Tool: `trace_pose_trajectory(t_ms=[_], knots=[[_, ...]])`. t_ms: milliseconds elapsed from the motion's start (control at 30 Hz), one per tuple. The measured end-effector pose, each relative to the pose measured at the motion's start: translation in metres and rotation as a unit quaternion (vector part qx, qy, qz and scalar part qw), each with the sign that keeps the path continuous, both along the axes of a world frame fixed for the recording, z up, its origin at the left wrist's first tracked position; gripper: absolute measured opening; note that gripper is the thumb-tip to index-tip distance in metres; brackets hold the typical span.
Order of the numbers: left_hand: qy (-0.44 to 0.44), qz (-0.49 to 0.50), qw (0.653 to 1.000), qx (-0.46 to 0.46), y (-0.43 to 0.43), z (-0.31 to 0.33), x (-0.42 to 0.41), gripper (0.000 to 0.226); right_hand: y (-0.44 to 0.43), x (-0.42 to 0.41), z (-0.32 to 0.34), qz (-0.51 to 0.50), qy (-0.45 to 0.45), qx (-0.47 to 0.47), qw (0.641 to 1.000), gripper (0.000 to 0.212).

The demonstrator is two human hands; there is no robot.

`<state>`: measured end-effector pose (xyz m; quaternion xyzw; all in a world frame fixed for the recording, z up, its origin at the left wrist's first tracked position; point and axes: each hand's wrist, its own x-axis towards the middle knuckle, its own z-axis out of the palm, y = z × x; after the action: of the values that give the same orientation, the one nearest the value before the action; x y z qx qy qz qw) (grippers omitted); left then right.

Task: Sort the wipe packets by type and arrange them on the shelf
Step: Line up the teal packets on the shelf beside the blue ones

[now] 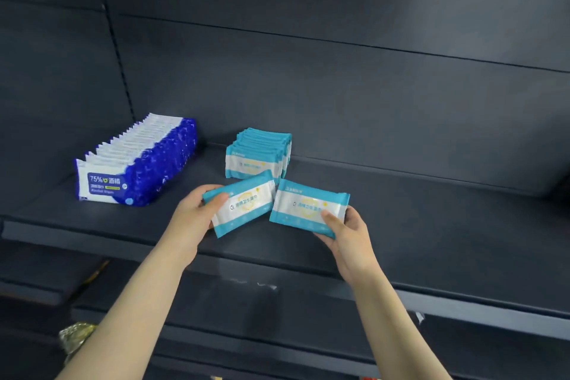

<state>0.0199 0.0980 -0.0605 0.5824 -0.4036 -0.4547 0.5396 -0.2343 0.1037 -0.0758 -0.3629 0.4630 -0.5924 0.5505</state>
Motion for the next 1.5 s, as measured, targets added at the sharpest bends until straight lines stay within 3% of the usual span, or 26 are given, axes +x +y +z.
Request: trace_pose_trajectory(t_ms=[200,467,700,900,1000,1100,1233,1400,1500], knots=[[-0.014,-0.018,1.0,-0.017,-0.066,-0.004,0.019,0.014,-0.039,0.029,-0.005,-0.008,0.048,-0.015,0.999,0.02],[-0.034,-0.008,0.995,-0.089,-0.137,-0.016,0.042,0.015,-0.079,0.072,-0.014,-0.059,0.199,-0.049,0.977,0.019],[-0.045,-0.049,0.99,-0.122,-0.158,-0.02,0.052,0.017,-0.099,0.096,-0.021,-0.125,0.289,-0.048,0.948,0.017],[-0.021,-0.075,0.993,-0.084,-0.158,-0.023,0.057,0.01,-0.115,0.119,-0.024,-0.156,0.359,-0.036,0.919,0.017],[-0.037,-0.105,0.989,-0.092,-0.155,-0.022,0.058,0.026,-0.121,0.129,-0.024,-0.173,0.392,-0.048,0.902,0.028],[-0.105,-0.135,0.978,-0.121,-0.155,-0.024,0.057,0.042,-0.122,0.132,-0.024,-0.188,0.4,-0.06,0.895,0.031],[-0.174,-0.124,0.966,-0.148,-0.161,-0.03,0.055,0.04,-0.127,0.13,-0.025,-0.187,0.414,-0.067,0.888,0.032],[-0.19,-0.098,0.966,-0.146,-0.161,-0.034,0.051,0.04,-0.126,0.127,-0.025,-0.169,0.395,-0.046,0.902,0.035],[-0.156,-0.068,0.977,-0.129,-0.152,-0.032,0.052,0.046,-0.113,0.123,-0.019,-0.188,0.321,-0.034,0.928,0.033]])
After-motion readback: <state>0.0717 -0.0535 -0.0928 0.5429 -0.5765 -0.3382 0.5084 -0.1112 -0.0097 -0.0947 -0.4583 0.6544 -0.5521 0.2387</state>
